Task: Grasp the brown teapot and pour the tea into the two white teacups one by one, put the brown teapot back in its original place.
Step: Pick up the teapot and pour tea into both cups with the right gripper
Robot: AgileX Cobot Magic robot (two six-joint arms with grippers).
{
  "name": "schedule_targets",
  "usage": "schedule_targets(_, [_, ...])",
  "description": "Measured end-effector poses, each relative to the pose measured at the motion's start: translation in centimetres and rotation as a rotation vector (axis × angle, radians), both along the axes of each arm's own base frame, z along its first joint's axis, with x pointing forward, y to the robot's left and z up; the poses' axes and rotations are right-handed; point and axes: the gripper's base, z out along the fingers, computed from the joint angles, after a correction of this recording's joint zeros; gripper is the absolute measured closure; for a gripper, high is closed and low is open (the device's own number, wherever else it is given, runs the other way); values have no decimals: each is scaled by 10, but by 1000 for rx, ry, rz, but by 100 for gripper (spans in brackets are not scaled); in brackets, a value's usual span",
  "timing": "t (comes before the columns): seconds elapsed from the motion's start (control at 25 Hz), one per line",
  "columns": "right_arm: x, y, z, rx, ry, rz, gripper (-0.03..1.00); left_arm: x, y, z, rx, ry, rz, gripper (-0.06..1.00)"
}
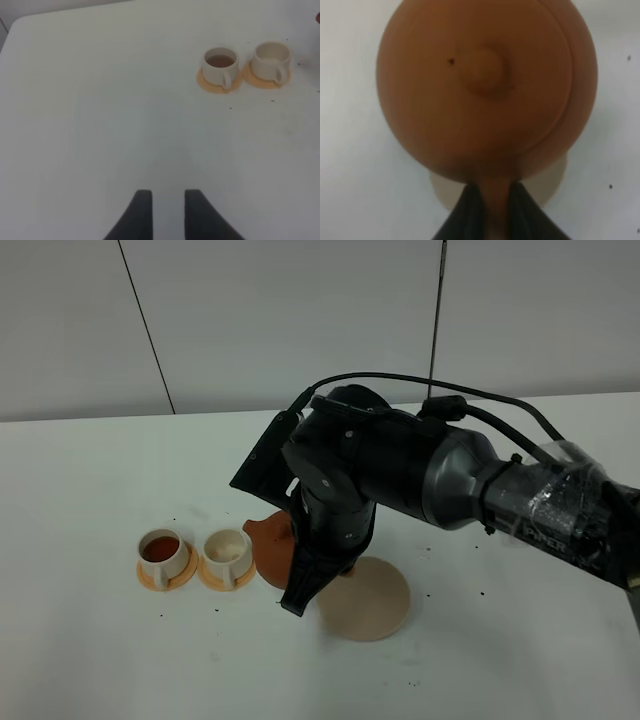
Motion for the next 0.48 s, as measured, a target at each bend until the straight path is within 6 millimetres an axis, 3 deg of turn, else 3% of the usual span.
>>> schedule_targets(0.48, [4,6,0,69,-53,8,87,0,0,0,0,0,0,71])
